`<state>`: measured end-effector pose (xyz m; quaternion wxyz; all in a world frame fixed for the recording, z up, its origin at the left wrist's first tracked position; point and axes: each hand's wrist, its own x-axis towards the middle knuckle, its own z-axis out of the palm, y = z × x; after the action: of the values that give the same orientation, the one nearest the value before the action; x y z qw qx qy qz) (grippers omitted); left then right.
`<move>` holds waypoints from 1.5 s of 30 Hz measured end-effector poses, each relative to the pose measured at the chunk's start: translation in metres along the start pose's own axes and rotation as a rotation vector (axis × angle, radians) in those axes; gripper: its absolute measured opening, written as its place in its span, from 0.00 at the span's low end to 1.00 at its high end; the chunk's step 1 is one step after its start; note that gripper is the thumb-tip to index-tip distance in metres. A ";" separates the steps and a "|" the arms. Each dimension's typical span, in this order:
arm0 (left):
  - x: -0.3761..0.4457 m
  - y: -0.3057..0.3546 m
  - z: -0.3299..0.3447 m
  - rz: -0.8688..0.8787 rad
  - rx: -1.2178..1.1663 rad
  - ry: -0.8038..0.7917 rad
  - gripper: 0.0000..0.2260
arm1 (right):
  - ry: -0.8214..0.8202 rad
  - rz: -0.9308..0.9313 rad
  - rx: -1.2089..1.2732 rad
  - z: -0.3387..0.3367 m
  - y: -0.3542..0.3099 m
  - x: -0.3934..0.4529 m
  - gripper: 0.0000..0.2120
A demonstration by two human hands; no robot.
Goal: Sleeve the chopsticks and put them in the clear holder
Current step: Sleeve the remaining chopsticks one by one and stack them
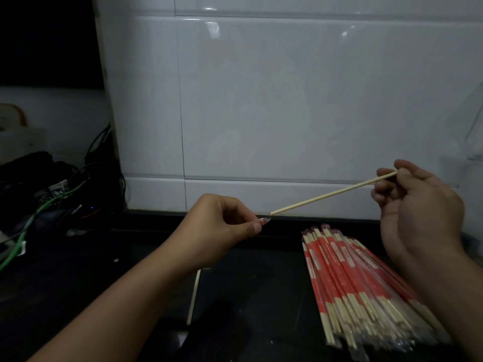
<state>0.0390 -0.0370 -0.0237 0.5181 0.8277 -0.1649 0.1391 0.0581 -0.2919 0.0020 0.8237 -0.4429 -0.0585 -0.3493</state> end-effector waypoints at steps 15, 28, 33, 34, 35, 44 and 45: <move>-0.003 0.003 -0.001 -0.026 0.027 -0.040 0.02 | 0.005 0.019 0.041 0.000 -0.001 0.001 0.11; -0.003 0.002 0.000 -0.008 0.021 -0.081 0.02 | -0.083 0.033 0.001 0.002 0.008 -0.011 0.10; -0.003 0.002 0.002 0.017 0.000 -0.086 0.01 | -0.177 0.082 -0.108 0.008 0.016 -0.025 0.09; -0.002 0.001 0.002 0.022 -0.006 -0.081 0.01 | -0.234 0.069 -0.206 0.008 0.020 -0.029 0.09; -0.002 0.001 0.003 0.026 -0.012 -0.076 0.02 | -0.303 0.023 -0.350 0.006 0.025 -0.032 0.09; -0.001 -0.005 0.003 0.006 -0.001 -0.126 0.03 | -0.984 -0.006 -0.854 0.012 0.046 -0.077 0.21; 0.000 -0.006 0.002 -0.010 -0.011 -0.106 0.03 | -0.906 0.035 -0.797 0.012 0.050 -0.076 0.22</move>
<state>0.0417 -0.0368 -0.0290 0.5141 0.8317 -0.1885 0.0915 0.0352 -0.2250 -0.0563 0.4930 -0.8231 -0.2608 -0.1071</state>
